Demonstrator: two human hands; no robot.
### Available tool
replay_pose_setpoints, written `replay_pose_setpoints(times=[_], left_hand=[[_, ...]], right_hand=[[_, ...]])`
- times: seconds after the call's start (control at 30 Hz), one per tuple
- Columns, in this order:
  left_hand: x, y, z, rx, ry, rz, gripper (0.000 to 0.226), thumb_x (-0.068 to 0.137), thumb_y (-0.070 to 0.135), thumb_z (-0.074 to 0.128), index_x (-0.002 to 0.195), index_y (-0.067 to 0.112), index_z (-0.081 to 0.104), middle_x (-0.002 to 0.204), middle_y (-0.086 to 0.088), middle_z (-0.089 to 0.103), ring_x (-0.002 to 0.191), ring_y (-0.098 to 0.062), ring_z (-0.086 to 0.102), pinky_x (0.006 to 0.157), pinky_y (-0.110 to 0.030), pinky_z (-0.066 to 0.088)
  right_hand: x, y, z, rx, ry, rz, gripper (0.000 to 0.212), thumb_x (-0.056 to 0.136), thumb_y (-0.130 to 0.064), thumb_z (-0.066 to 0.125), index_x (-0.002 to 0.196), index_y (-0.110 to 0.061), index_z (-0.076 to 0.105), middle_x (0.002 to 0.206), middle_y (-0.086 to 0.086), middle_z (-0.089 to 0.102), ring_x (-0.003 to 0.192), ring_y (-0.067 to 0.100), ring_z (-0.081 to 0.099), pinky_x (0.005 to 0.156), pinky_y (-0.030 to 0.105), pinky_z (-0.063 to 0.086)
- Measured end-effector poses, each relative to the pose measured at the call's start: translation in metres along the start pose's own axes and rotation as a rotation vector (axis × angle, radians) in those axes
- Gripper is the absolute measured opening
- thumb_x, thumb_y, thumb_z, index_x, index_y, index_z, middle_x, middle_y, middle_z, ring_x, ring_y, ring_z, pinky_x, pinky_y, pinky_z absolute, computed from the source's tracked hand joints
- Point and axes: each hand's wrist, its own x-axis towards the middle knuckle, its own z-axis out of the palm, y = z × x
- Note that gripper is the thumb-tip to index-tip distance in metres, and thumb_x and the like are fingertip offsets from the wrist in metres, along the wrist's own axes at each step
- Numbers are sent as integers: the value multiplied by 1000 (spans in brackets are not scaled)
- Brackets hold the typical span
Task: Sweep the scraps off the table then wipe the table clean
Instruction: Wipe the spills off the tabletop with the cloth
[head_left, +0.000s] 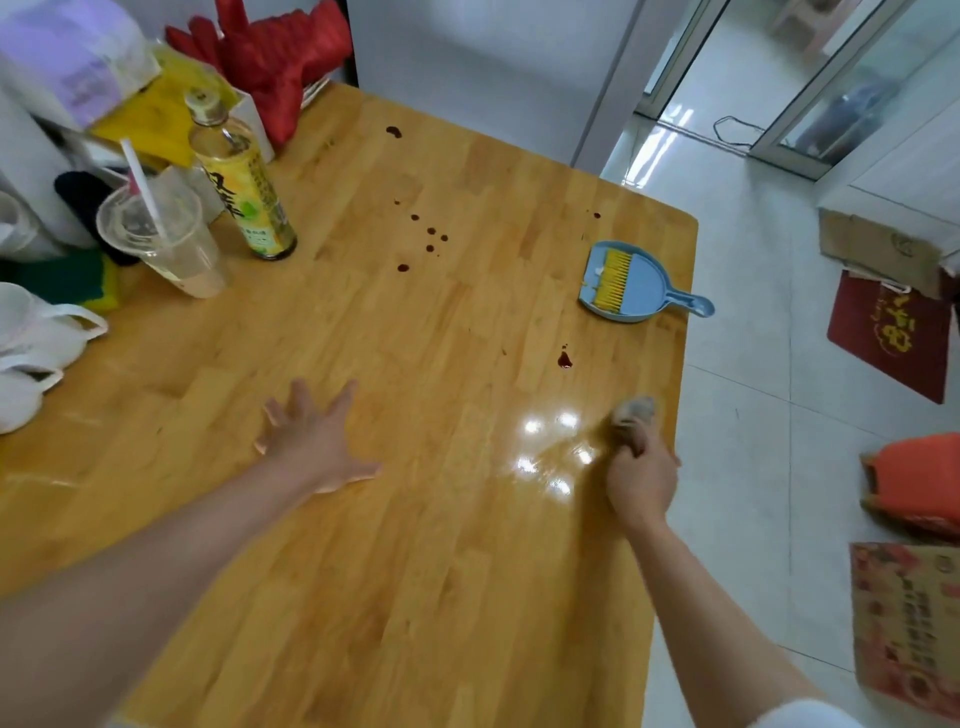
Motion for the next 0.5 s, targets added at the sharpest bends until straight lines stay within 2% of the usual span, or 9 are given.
replay_pose_setpoints(times=[0.07, 0.17, 0.2, 0.23, 0.27, 0.37, 0.4, 0.47, 0.5], left_hand=[[6, 3, 5, -34, 11, 5, 123, 71, 74, 71, 154, 46, -15, 162, -15, -22, 148, -51, -6, 112, -63, 31], [6, 5, 6, -47, -4, 0, 125, 69, 75, 71, 154, 46, -16, 162, -15, -24, 147, -52, -8, 113, -66, 27], [5, 4, 7, -55, -5, 2, 125, 69, 75, 71, 153, 46, -17, 162, -15, -25, 147, -52, -8, 113, -66, 26], [6, 4, 5, -66, -3, 0, 125, 69, 75, 71, 153, 47, -18, 162, -15, -25, 147, -52, -8, 113, -66, 26], [7, 4, 6, -74, -6, 3, 126, 69, 75, 71, 152, 47, -18, 162, -15, -26, 147, -52, -9, 114, -66, 25], [7, 4, 5, -79, -29, 10, 125, 69, 75, 71, 151, 49, -20, 161, -16, -28, 146, -53, -12, 114, -67, 22], [9, 3, 5, -83, -35, 9, 125, 69, 75, 71, 150, 50, -21, 160, -16, -29, 146, -53, -13, 114, -67, 22], [12, 2, 6, -83, -44, 10, 126, 69, 76, 71, 150, 50, -21, 160, -15, -30, 146, -53, -12, 114, -67, 22], [12, 3, 6, -84, -44, 9, 126, 68, 76, 71, 150, 51, -21, 160, -15, -30, 146, -53, -12, 114, -67, 22]], right_hand=[[-43, -11, 31, 15, -261, -338, 46, 85, -5, 54, 115, -38, 66, 131, -17, 62, 112, 14, 59, 92, 31, 47], [-79, -8, 42, -156, -812, -950, 47, 79, -15, 49, 117, -34, 70, 142, -19, 54, 120, 6, 55, 96, 21, 42], [-67, -6, 32, -174, -872, -1011, 50, 78, -15, 48, 118, -32, 71, 143, -21, 51, 121, 1, 53, 98, 20, 42], [-46, -7, 23, -179, -812, -981, 49, 79, -13, 49, 119, -30, 72, 143, -23, 49, 120, -2, 52, 99, 21, 43], [-25, -6, 13, -163, -678, -845, 46, 83, -9, 52, 119, -30, 72, 142, -25, 48, 118, -2, 51, 98, 24, 44], [33, -13, -8, 28, -118, -98, 40, 93, -7, 50, 116, -33, 70, 142, -9, 57, 125, 18, 54, 102, 30, 42], [34, -18, -3, 69, -8, 92, 40, 94, -8, 47, 115, -34, 68, 141, -3, 58, 127, 25, 53, 105, 36, 42], [10, -40, 22, 85, 22, 196, 43, 94, -10, 47, 127, -31, 65, 150, -6, 49, 134, 26, 47, 109, 40, 40], [-10, -47, 35, 75, -40, 104, 45, 94, -11, 49, 132, -31, 62, 154, -11, 42, 137, 23, 43, 110, 36, 37]])
